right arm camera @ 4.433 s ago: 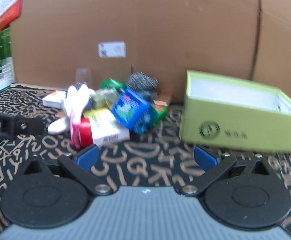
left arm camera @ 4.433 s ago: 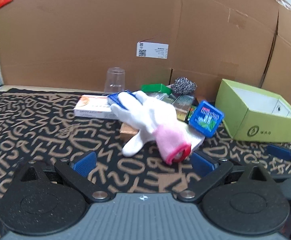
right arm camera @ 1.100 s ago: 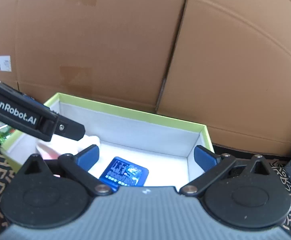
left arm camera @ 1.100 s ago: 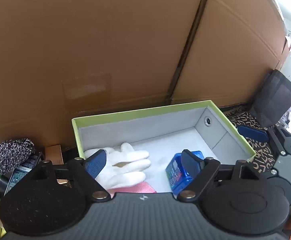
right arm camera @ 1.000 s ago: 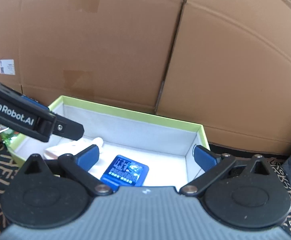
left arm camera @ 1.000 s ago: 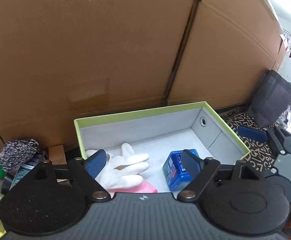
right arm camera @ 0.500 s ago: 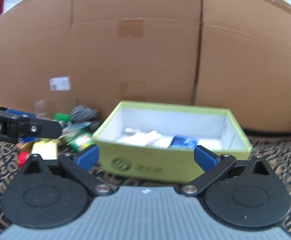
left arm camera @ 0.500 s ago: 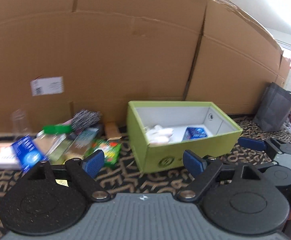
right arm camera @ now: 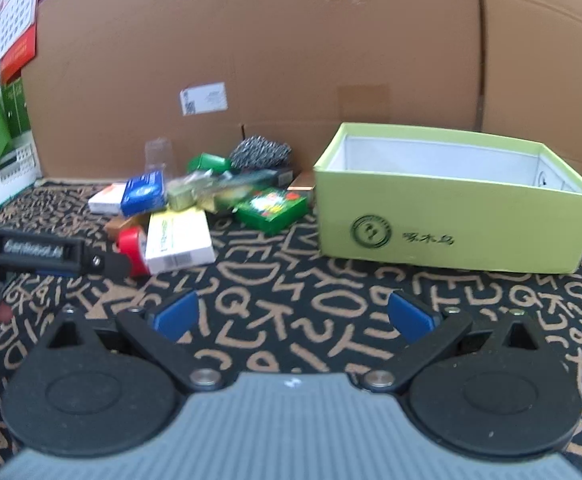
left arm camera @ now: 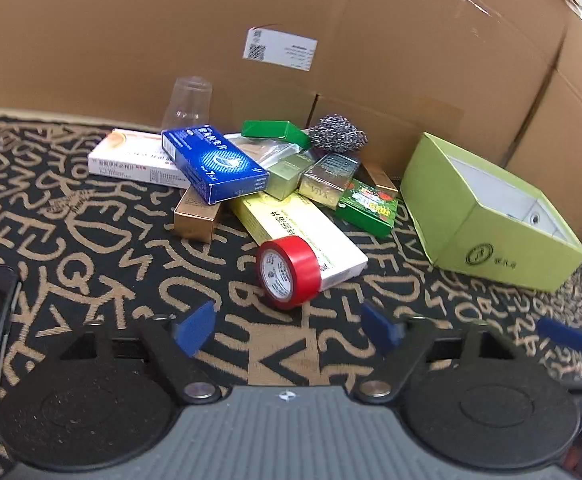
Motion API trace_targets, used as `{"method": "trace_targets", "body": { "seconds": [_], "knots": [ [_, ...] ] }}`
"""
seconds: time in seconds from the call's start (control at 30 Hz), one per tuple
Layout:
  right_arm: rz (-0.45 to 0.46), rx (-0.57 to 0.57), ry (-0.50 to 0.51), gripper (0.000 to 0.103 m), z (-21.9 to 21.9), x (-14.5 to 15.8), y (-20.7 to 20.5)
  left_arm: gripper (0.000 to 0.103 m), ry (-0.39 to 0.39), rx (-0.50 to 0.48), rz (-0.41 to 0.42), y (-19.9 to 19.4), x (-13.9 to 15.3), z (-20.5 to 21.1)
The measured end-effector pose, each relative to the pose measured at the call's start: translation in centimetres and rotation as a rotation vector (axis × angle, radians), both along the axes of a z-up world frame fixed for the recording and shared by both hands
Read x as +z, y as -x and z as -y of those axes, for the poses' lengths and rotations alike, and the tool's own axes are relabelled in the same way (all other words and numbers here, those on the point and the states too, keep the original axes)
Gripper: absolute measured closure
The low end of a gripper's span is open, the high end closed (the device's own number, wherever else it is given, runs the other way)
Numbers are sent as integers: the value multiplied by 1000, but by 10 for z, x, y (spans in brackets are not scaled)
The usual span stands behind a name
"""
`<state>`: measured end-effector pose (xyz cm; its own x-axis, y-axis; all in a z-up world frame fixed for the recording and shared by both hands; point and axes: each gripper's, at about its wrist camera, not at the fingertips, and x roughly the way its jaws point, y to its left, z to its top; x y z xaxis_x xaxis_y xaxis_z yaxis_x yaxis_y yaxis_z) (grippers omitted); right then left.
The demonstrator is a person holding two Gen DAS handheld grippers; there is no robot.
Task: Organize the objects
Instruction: 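Grasp the red tape roll with the left tool while the right grasps the yellow-white box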
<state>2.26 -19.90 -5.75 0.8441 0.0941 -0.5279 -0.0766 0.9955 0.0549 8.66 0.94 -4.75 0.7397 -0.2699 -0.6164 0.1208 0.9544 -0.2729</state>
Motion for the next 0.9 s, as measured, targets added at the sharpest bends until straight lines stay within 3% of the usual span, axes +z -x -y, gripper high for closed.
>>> {"method": "trace_targets", "body": {
  "seconds": [0.1, 0.17, 0.23, 0.27, 0.37, 0.6, 0.63, 0.7, 0.9],
  "knots": [
    [-16, 10, 6, 0, -7, -4, -4, 32, 25, -34, 25, -8, 3, 4],
    [-30, 13, 3, 0, -11, -5, -7, 32, -19, -47, 48, -16, 2, 11],
    [-35, 19, 10, 0, -14, -5, -8, 50, -55, -52, 32, -24, -4, 13],
    [-37, 23, 16, 0, -16, -5, -9, 67, -43, -52, 10, -27, -7, 8],
    [-35, 38, 40, 0, -22, -5, -12, 67, 54, -26, -45, -27, -16, -19],
    [-55, 94, 64, 0, -48, -11, -45, 67, -44, 73, -11, -5, -12, -55],
    [-53, 107, 70, 0, -54, -12, -51, 64, -43, 75, 4, -3, -9, -58],
    [-51, 135, 86, 0, -65, -14, -65, 36, -17, 68, 35, -1, -2, -61],
    [-65, 210, 135, 0, -94, -29, -106, 31, -77, 14, 99, -12, 5, -43]
  ]
}}
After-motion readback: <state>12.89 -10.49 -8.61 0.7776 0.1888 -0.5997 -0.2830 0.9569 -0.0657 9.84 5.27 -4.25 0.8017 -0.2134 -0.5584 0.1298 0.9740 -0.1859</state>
